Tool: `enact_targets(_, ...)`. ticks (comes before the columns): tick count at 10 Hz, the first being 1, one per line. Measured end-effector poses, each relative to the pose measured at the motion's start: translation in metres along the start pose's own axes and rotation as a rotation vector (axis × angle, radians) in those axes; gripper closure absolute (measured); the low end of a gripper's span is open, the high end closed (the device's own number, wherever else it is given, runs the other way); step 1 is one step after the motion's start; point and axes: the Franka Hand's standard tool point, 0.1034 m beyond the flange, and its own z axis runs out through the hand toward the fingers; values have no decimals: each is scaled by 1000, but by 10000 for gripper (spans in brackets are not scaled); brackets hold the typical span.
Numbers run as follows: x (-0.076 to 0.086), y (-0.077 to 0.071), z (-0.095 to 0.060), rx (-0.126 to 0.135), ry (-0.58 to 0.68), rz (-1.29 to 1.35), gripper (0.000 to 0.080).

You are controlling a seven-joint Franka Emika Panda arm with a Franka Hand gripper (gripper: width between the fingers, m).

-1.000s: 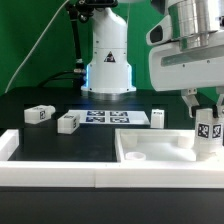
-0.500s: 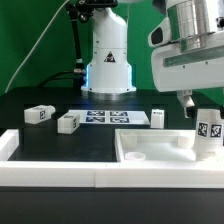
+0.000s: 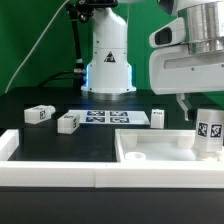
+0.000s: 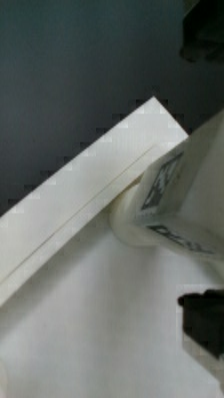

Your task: Assemble one leg

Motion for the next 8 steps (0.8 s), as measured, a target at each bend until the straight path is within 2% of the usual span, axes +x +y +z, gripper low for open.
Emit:
enact_targets(6,-2,2,4,-13,53,-489,151)
enact_targets(8,0,7,5,-25,49,-680,151)
